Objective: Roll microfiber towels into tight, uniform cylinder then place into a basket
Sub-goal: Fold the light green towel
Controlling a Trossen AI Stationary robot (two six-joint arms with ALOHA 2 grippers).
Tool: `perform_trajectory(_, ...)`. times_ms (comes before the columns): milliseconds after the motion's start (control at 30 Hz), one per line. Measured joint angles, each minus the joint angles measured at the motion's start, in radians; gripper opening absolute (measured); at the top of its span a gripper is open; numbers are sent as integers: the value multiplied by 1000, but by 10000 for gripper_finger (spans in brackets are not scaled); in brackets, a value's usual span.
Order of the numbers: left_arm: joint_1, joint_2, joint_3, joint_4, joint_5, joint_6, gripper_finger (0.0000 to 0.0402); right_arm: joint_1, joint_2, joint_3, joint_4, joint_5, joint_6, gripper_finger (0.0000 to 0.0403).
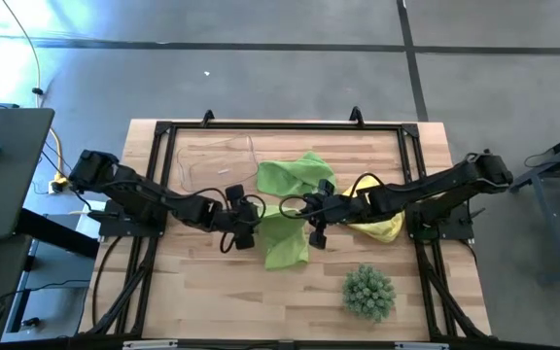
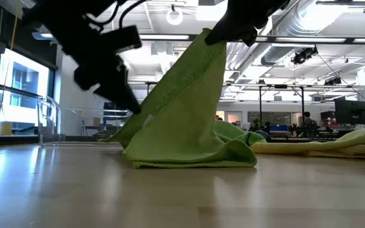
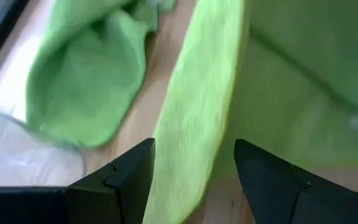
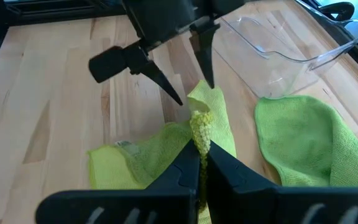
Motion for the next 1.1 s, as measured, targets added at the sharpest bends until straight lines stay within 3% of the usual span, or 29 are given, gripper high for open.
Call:
perform_trajectory(300,31,0,-104,63,-37,0,211,0,0,0,7,0,34,0)
perform_trajectory(533,47,24,-117,85,-65,26,206,0,0,0,35,17,53,0)
perform_trajectory(667,47,28,-116,88,-82,35,164,0,0,0,39,18,53,0)
perform_trajectory(900,47,28,-117,83,-82,48,22,0,0,0,42,18,53,0)
perform_trajectory(1100,33,-6,-76,45,-75,7,13,1,0,0,60,18,10,0)
